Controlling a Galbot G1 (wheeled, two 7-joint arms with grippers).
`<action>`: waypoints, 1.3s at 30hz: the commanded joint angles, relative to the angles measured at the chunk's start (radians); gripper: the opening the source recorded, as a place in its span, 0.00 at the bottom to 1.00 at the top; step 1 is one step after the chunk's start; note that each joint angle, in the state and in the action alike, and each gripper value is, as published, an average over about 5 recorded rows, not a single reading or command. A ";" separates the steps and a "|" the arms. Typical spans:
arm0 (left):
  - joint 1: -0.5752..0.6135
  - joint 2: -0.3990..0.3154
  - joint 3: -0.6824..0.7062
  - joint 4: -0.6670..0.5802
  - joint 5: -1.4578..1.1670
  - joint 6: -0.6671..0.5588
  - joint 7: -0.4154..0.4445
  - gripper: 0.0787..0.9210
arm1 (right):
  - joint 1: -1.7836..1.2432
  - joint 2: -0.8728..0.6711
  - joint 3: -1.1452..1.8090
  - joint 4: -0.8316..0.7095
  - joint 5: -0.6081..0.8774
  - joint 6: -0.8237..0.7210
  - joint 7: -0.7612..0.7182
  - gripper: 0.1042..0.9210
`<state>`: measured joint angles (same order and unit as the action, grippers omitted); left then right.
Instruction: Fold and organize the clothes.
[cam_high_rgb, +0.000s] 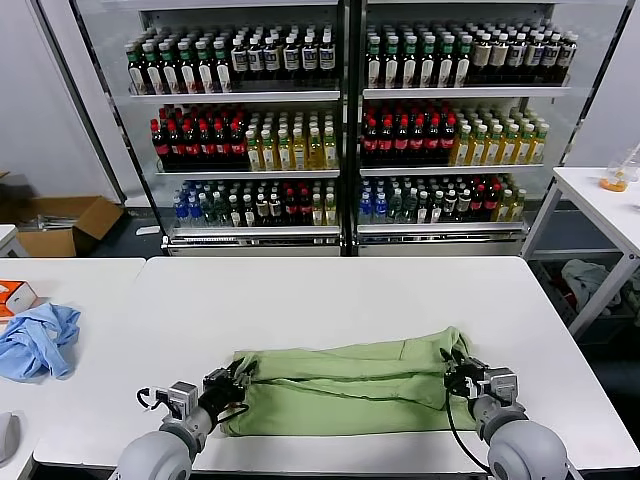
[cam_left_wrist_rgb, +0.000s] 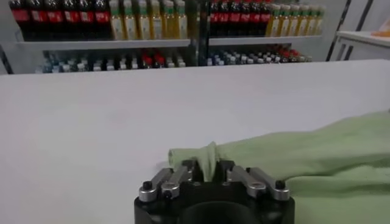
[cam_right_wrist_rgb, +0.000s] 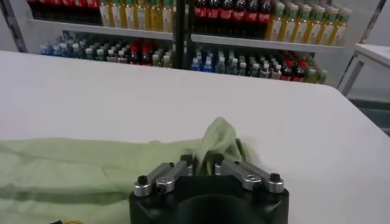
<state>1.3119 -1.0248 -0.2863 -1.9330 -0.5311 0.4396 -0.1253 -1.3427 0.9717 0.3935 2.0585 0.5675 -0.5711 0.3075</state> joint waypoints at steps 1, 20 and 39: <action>0.045 -0.058 0.000 -0.061 0.126 -0.026 -0.077 0.39 | -0.033 0.007 0.007 0.036 -0.068 0.015 0.006 0.35; 0.115 -0.240 0.023 -0.036 0.279 -0.066 -0.250 0.88 | -0.006 0.003 -0.012 0.007 -0.133 0.055 -0.027 0.88; 0.158 -0.235 0.007 -0.040 0.226 -0.082 -0.199 0.36 | 0.008 -0.010 -0.003 0.023 -0.125 0.068 -0.020 0.88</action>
<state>1.4547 -1.2515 -0.2686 -1.9682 -0.2866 0.3601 -0.3330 -1.3365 0.9627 0.3906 2.0781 0.4464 -0.5057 0.2874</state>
